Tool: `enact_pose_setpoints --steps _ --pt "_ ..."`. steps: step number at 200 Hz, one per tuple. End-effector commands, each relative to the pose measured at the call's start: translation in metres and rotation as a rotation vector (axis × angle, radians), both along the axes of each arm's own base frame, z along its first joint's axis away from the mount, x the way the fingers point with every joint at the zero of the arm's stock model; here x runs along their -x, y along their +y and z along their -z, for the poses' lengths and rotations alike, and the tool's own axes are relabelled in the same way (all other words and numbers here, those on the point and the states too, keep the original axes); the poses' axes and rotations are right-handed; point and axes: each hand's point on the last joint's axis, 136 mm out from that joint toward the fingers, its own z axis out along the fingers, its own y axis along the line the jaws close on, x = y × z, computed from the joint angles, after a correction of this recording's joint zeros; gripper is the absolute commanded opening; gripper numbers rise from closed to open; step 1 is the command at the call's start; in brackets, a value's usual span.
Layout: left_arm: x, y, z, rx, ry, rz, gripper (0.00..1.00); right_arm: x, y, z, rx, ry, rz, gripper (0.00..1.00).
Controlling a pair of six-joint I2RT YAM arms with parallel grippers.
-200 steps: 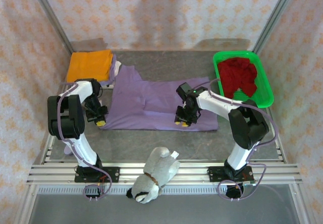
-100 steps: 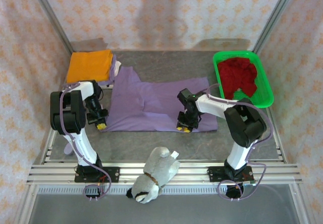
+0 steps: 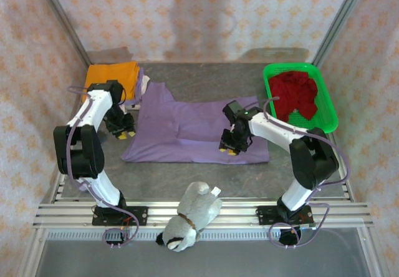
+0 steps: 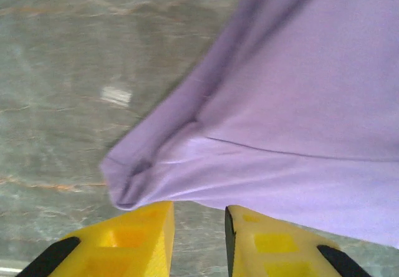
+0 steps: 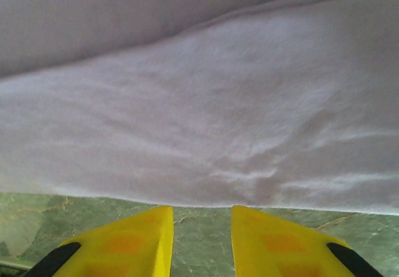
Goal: Fold and stack the t-shirts
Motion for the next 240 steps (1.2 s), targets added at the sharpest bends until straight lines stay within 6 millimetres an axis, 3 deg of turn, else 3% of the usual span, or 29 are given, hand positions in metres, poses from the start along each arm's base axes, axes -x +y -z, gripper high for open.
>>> enact_pose_setpoints --steps 1,35,74,145,176,202,240 --pt "-0.006 -0.035 0.006 0.052 -0.024 0.005 0.28 -0.004 -0.019 0.016 0.071 0.024 0.003 0.30" --pt "-0.012 -0.068 0.035 0.098 -0.058 -0.002 0.29 -0.004 -0.033 0.030 0.116 0.042 0.012 0.30" --pt "0.003 -0.086 0.066 0.132 -0.006 0.000 0.34 0.015 -0.051 0.046 0.173 0.095 0.030 0.29" --pt "0.022 -0.114 0.081 0.194 0.026 0.020 0.38 0.058 -0.073 0.059 0.195 0.151 0.088 0.29" --pt "0.029 -0.125 0.075 0.203 0.020 0.051 0.40 0.067 -0.086 0.052 0.238 0.138 0.083 0.29" --pt "0.020 -0.123 0.054 0.184 -0.025 0.077 0.41 0.072 -0.091 0.049 0.257 0.136 0.086 0.29" --pt "-0.009 -0.097 0.013 0.079 -0.103 0.118 0.43 0.068 -0.086 0.043 0.220 0.113 0.082 0.29"
